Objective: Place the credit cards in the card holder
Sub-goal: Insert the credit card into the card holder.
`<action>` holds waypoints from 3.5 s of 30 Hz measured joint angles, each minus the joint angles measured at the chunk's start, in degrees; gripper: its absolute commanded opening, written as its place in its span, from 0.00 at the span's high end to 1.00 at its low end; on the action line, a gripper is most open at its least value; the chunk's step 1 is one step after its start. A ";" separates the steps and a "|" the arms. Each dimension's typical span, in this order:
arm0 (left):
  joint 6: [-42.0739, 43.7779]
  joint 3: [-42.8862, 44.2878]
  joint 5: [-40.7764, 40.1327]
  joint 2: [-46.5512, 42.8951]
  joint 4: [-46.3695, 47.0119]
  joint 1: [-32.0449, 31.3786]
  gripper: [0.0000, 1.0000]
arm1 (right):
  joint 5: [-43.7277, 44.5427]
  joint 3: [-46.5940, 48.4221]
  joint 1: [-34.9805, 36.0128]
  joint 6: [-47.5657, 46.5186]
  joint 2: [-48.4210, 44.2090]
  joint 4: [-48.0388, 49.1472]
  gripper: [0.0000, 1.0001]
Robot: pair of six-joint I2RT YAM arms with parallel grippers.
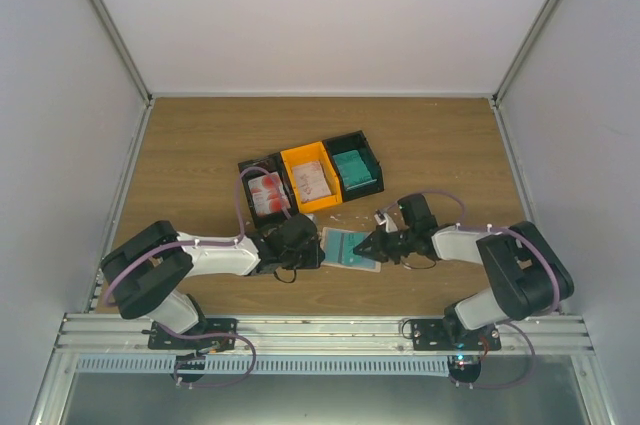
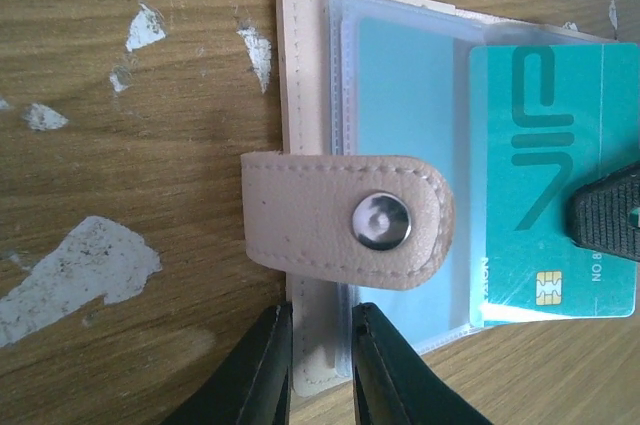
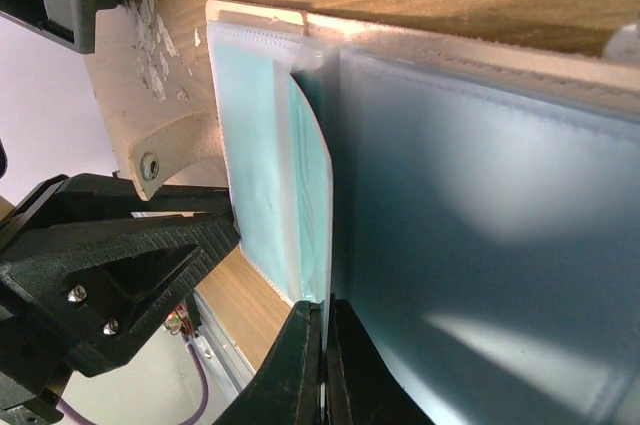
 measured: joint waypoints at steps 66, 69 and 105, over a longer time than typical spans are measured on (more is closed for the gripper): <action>1.42 4.79 1.90 5.60 2.36 -0.33 0.74 | 45.99 22.18 14.16 -12.26 0.98 -32.02 0.30; 1.42 4.94 1.90 5.60 2.23 -0.33 0.74 | 46.01 22.18 14.14 -12.52 1.11 -31.95 0.34; 4.61 9.73 1.27 9.31 0.79 -0.35 0.68 | 34.42 21.53 13.64 -16.68 2.32 -26.62 0.40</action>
